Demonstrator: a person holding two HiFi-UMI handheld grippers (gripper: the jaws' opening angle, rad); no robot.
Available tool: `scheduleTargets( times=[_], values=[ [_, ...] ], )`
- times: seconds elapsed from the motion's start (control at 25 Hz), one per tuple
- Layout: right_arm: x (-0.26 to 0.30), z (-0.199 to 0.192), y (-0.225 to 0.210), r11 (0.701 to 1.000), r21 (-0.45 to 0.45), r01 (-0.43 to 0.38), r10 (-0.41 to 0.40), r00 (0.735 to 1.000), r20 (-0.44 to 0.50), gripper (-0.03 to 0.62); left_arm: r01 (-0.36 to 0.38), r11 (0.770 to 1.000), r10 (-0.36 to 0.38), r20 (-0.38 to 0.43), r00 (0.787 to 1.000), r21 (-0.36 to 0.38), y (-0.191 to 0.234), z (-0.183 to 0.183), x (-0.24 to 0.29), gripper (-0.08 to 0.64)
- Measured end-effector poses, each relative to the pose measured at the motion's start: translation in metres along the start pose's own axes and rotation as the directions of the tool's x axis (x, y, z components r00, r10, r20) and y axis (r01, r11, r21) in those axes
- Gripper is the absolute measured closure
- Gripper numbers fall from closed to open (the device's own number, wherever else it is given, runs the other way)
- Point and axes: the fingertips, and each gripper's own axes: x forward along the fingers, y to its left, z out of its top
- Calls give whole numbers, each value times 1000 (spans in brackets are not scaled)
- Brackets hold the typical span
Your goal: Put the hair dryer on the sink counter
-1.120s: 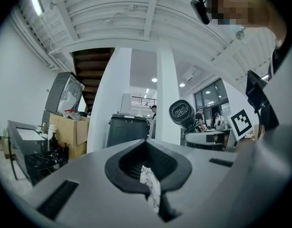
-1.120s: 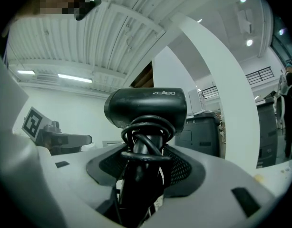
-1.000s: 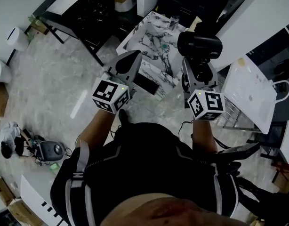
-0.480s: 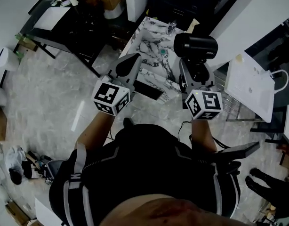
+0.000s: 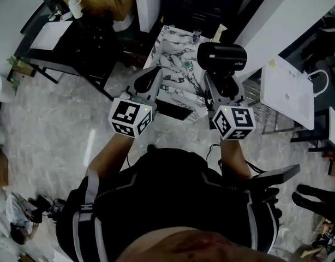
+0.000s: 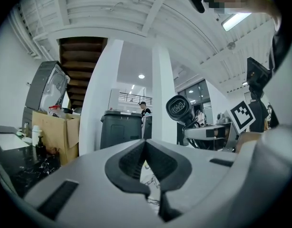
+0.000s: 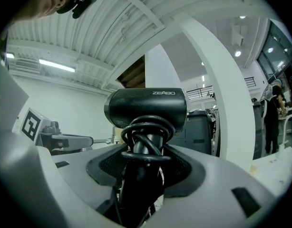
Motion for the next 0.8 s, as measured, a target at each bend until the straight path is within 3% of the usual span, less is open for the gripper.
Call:
scheduleTargets(
  times=[0.24,0.48,0.8],
  values=[
    [2,-3,16,999,-9,41,-41,999,-15,347,40,999,-40,9,999,-12,12,0,-9,558],
    [15,-12,21,1000,-14,20,-20,999,-45,347,45,999,-45,8,999,-31,18,-7,-2,558],
    [49,-36,2,999,2,-41,41,995,-89,347,-17,999,17,-6,1000,-52,24,-16,19,558]
  ],
)
